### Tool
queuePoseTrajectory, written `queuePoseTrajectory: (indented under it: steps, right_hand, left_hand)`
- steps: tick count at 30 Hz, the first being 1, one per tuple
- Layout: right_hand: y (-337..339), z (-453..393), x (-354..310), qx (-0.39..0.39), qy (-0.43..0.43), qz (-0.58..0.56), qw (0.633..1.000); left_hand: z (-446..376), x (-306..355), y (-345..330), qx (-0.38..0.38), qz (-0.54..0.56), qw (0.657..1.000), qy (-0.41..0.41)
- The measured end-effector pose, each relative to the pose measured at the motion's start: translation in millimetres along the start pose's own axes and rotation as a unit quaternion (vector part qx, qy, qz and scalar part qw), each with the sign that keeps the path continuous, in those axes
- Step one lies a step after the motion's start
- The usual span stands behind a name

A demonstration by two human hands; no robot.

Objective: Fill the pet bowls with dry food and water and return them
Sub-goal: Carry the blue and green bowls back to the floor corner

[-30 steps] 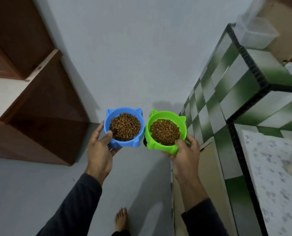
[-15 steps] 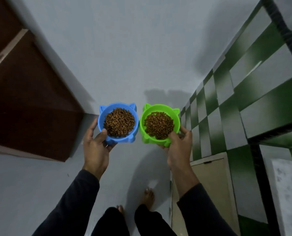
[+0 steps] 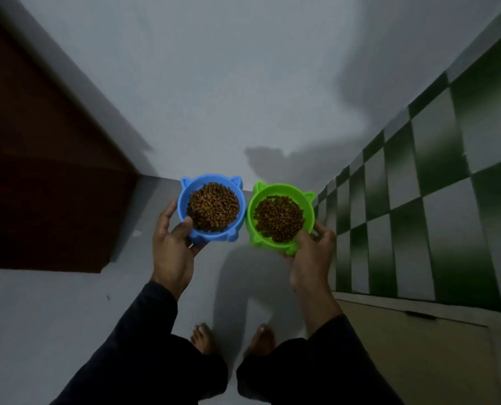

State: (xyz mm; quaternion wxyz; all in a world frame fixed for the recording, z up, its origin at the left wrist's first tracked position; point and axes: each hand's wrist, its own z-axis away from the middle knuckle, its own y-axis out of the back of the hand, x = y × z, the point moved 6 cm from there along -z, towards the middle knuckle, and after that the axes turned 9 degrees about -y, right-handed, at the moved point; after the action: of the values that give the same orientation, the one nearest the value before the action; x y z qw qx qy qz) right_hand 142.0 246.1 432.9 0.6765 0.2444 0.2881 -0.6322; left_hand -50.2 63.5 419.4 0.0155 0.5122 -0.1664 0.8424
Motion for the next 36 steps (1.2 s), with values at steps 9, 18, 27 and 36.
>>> queuePoseTrajectory:
  steps: [9,18,27,36]
  right_hand:
    - [-22,-149,99,0.002,-0.015,-0.018,1.000]
    - [-28,-275,203,0.022,-0.018,-0.008,1.000]
    - [-19,-359,297,0.051,-0.039,0.006,0.998]
    - [3,-416,357,0.118,-0.050,0.029,0.991]
  left_hand:
    - [-105,-144,26,-0.002,-0.018,1.000,0.010]
    - [-185,-278,67,-0.001,-0.029,0.999,0.019]
    - [-239,-382,96,0.011,-0.018,0.999,0.039]
    - [-267,-453,123,0.041,-0.033,0.995,0.079]
